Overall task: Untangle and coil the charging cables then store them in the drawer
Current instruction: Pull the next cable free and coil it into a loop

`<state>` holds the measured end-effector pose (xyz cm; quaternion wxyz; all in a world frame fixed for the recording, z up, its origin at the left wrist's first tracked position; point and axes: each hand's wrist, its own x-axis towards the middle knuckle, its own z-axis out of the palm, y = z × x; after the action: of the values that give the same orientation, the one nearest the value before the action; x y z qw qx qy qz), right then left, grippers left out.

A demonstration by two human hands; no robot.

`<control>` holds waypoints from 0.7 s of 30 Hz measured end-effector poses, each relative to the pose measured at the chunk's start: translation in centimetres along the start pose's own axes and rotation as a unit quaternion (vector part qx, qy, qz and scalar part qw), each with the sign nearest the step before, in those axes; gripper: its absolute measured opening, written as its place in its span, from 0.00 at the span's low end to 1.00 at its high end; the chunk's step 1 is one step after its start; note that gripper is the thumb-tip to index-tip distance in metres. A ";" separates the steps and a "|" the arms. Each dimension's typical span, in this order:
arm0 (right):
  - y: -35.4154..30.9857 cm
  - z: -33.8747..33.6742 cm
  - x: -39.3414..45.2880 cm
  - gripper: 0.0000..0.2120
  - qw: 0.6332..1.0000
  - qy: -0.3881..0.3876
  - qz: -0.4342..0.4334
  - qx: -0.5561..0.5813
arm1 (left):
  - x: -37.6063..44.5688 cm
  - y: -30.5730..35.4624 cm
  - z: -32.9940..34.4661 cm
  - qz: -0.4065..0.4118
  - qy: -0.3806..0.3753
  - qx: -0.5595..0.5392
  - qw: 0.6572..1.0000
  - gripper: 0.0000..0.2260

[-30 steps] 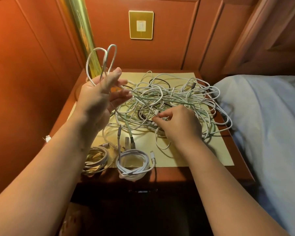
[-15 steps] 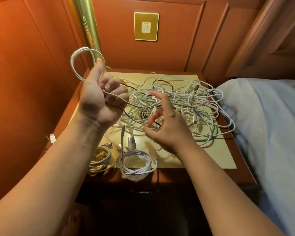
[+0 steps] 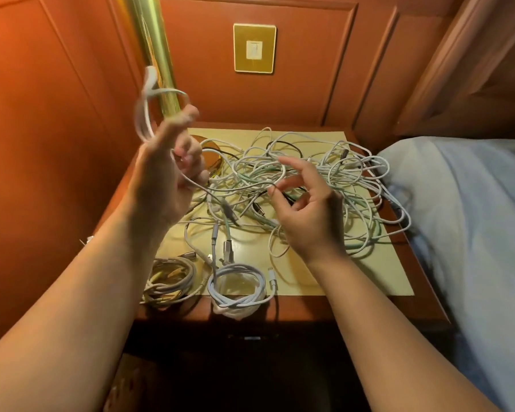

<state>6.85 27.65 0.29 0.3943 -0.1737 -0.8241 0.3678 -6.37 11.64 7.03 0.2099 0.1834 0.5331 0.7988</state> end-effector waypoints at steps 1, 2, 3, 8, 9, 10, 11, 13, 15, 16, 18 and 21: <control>-0.2 -0.1 0.1 0.19 1.000 0.016 0.011 0.021 | -0.2 -0.1 0.0 0.046 -0.027 0.136 0.989 0.17; -0.4 -0.2 0.3 0.19 0.999 0.029 0.014 0.038 | -0.5 -0.2 0.2 0.081 -0.049 0.254 0.963 0.13; -0.6 -0.2 0.4 0.18 0.998 0.038 0.011 0.053 | -0.8 -0.2 0.5 0.096 -0.068 0.329 0.937 0.11; -1.5 -0.6 0.8 0.15 0.991 0.064 -0.005 0.114 | -1.8 -1.8 2.3 0.132 -0.119 0.441 0.880 0.14; -1.5 -0.8 0.9 0.14 0.991 0.069 -0.009 0.110 | -1.6 -2.1 2.4 0.141 -0.110 0.437 0.881 0.13; -1.4 -0.9 1.0 0.13 0.993 0.068 -0.012 0.097 | -1.4 -2.2 2.4 0.149 -0.102 0.428 0.886 0.13; -1.2 -1.1 1.0 0.10 0.995 0.062 -0.014 0.075 | -1.3 -2.2 2.4 0.158 -0.098 0.415 0.890 0.11; -0.8 -1.1 0.9 0.05 0.999 0.034 -0.016 0.016 | -1.3 -2.0 2.7 0.176 -0.100 0.382 0.902 0.08; -0.4 -1.1 0.7 0.03 0.999 0.013 -0.008 -0.031 | -1.4 -1.9 3.1 0.175 -0.092 0.341 0.919 0.05; -0.3 -1.0 0.7 0.04 0.999 0.009 -0.002 -0.041 | -1.4 -1.9 3.1 0.168 -0.084 0.313 0.931 0.04; -0.5 -1.2 0.8 0.09 0.999 0.011 0.017 -0.027 | -1.3 -1.8 3.3 0.156 -0.053 0.236 0.958 0.03; -1.3 -2.0 1.1 0.14 0.999 0.001 0.039 0.021 | -0.9 -0.5 3.1 0.100 -0.027 0.051 0.993 0.03</control>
<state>7.77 28.31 2.69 0.3840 -0.1982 -0.8083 0.3999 -3.90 13.72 7.62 0.1334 0.2673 0.5460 0.7827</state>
